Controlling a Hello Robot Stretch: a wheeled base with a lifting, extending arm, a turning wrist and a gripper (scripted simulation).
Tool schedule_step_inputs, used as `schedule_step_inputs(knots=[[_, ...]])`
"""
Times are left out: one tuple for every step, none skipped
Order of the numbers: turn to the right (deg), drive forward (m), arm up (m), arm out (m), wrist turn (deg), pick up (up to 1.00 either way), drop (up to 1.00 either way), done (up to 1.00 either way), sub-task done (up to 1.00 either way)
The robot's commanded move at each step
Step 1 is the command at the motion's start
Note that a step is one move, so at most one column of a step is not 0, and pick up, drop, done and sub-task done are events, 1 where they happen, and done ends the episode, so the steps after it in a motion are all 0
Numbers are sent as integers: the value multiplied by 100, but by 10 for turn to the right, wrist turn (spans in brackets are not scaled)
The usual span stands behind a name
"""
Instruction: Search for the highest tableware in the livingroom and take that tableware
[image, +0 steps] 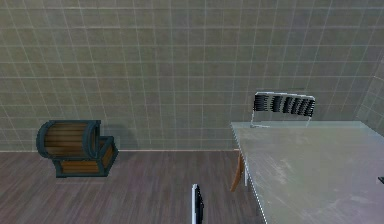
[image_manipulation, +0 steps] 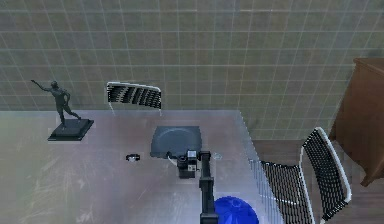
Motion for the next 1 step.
schedule_step_inputs(knots=[[0, 0, 10, 0, 0, 0, 0, 0, 0]])
